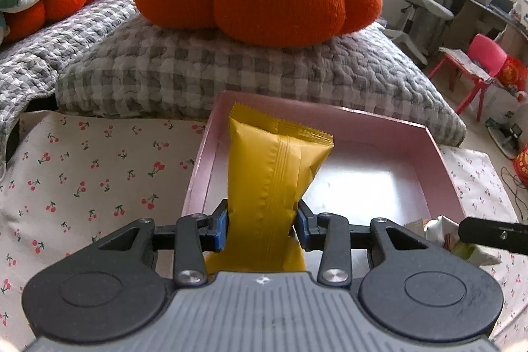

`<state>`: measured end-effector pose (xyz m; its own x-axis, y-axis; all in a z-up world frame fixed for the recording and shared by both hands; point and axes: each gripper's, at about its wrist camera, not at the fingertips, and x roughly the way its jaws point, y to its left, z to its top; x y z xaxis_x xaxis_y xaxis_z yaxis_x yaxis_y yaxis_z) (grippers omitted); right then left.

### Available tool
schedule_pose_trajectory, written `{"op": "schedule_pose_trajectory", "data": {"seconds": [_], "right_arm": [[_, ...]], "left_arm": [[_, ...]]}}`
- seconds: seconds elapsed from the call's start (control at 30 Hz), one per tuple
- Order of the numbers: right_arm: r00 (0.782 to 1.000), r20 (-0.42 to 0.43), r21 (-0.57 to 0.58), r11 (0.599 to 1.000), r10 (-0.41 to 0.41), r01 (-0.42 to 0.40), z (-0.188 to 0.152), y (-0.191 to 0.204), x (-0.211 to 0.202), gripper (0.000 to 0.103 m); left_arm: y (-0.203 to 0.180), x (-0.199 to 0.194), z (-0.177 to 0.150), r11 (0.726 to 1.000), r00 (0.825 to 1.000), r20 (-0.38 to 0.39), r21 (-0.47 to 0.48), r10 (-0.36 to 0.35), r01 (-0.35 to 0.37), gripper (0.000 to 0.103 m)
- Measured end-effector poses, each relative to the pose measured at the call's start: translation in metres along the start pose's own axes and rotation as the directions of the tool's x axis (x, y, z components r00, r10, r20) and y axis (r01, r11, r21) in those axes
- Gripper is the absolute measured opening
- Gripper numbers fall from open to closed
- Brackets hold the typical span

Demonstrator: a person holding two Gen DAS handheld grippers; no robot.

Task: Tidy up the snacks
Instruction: 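Carry the yellow bag with the left tool while the right tool carries the white packet into the box, then open both tools to release the packets in the box and withdraw, then grasp the white-grey wrapped bread with the left tool while the right tool grasps the square cake packet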

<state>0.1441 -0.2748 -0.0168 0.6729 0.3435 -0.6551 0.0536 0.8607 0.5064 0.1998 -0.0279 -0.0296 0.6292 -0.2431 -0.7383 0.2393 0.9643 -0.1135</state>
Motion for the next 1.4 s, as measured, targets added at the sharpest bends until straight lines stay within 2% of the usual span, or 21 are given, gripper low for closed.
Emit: {"op": "schedule_pose_trajectory", "data": {"seconds": [0.1,0.23,0.37,0.43,0.5,0.63,0.7,0.8,0.93,1.0,1.23,1.4], "right_arm": [[1.000,-0.002,0.030,1.000,0.001,-0.001,0.001,-0.003,-0.002,0.011],[1.000,-0.008,0.035,0.999,-0.010,0.011,0.000,-0.002,-0.004,0.024],[0.999,-0.021,0.020,0.999,-0.027,0.027,-0.003,0.003,-0.008,0.032],[0.999,-0.025,0.013,0.999,-0.031,0.031,-0.005,0.006,-0.012,0.039],[0.999,-0.023,0.014,0.999,-0.032,0.032,-0.007,0.009,-0.017,0.051],[0.999,-0.015,0.013,0.999,-0.036,0.037,-0.010,0.014,-0.028,0.059],[0.999,-0.016,0.009,0.999,-0.044,0.044,-0.012,0.017,-0.034,0.068],[0.999,-0.009,-0.019,0.998,-0.052,0.052,-0.015,0.024,-0.045,0.074],[0.998,-0.011,-0.047,0.997,-0.065,0.065,-0.021,0.032,-0.058,0.077],[0.997,-0.012,-0.053,0.996,-0.073,0.072,-0.026,0.035,-0.063,0.086],[0.996,-0.012,-0.086,0.993,-0.084,0.082,-0.045,0.043,-0.077,0.091],[0.995,0.003,-0.131,0.986,-0.102,0.102,-0.061,0.045,-0.082,0.095]], "left_arm": [[-0.004,-0.003,-0.003,0.999,1.000,0.010,0.030,0.016,-0.016,0.055],[-0.007,-0.009,-0.006,0.999,1.000,0.004,0.040,0.023,-0.023,0.065],[-0.002,-0.016,-0.007,0.998,1.000,-0.006,0.047,0.028,-0.028,0.068],[0.000,-0.023,-0.008,0.999,1.000,-0.006,0.045,0.027,-0.027,0.071],[0.002,-0.031,-0.010,0.999,1.000,-0.005,0.042,0.026,-0.026,0.073],[0.002,-0.044,-0.015,0.999,0.999,-0.018,0.045,0.030,-0.029,0.075],[0.002,-0.049,-0.018,0.999,0.999,-0.023,0.045,0.031,-0.030,0.078],[0.002,-0.060,-0.024,0.999,0.999,-0.031,0.041,0.026,-0.024,0.081],[0.003,-0.071,-0.033,0.999,0.999,-0.042,0.041,0.010,-0.009,0.088],[0.001,-0.077,-0.037,0.999,0.999,-0.053,0.047,0.008,-0.005,0.091],[0.000,-0.094,-0.052,0.999,0.997,-0.078,0.048,-0.009,0.012,0.100],[0.005,-0.101,-0.068,0.998,0.997,-0.075,0.065,-0.012,0.017,0.103]]}}
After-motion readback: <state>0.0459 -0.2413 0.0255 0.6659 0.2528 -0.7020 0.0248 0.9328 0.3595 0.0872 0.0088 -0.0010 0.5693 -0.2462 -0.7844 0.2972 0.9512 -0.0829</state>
